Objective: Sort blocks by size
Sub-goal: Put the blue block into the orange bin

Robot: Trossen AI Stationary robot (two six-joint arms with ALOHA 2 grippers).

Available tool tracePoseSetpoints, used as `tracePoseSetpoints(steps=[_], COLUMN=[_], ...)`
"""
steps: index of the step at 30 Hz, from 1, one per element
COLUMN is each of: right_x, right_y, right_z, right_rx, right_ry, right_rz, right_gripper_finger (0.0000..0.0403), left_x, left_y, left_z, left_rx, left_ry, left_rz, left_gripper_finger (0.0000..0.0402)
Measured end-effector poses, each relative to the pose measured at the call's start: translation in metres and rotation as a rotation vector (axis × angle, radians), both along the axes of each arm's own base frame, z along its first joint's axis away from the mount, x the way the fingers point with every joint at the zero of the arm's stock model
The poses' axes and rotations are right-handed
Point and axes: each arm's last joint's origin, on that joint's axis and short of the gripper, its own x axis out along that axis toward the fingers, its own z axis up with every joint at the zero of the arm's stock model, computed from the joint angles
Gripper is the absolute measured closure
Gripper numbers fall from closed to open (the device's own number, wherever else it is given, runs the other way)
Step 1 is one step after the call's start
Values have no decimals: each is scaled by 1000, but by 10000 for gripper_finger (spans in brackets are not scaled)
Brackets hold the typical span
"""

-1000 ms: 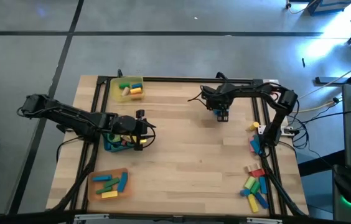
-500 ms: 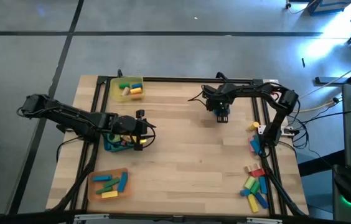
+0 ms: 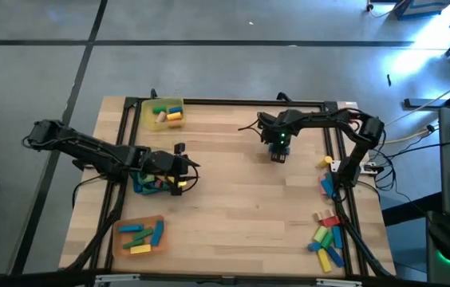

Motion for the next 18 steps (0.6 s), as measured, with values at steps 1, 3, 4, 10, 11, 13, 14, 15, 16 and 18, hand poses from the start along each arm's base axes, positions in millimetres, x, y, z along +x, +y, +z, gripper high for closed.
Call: tracePoseSetpoints(steps=[1,3,4,10,11,13,14,15,16,18], right_x=[3,9,13,39,43,53,58,62,67,76], right_y=[4,11,16,49,57,72,79,86,95,112], right_z=[3,9,10,14,14,17,18,20,22,26], right_rx=[-7,-16,-18,-28,-29,-34,-33,-30,-25,-6], right_ry=[-28,-82,-106,-246,-272,-342,-377,-418,-461,-543], right_rz=[-1,5,11,65,69,92,95,95,97,97], right_gripper_finger=[270,269,268,267,267,267,266,266,266,266], left_x=[-1,-3,-4,-16,-19,-25,-27,-31,-34,-39], left_y=[-2,-7,-9,-23,-25,-28,-29,-30,-30,-30], left_z=[1,4,5,11,12,12,12,12,12,15], left_rx=[-7,-26,-38,-126,-142,-165,-170,-173,-183,-209], left_ry=[-6,-20,-24,-35,-27,-4,8,24,35,48], left_rz=[-7,-18,-22,-46,-47,-48,-52,-52,-48,-34], left_gripper_finger=[226,226,226,226,226,226,226,226,226,226])
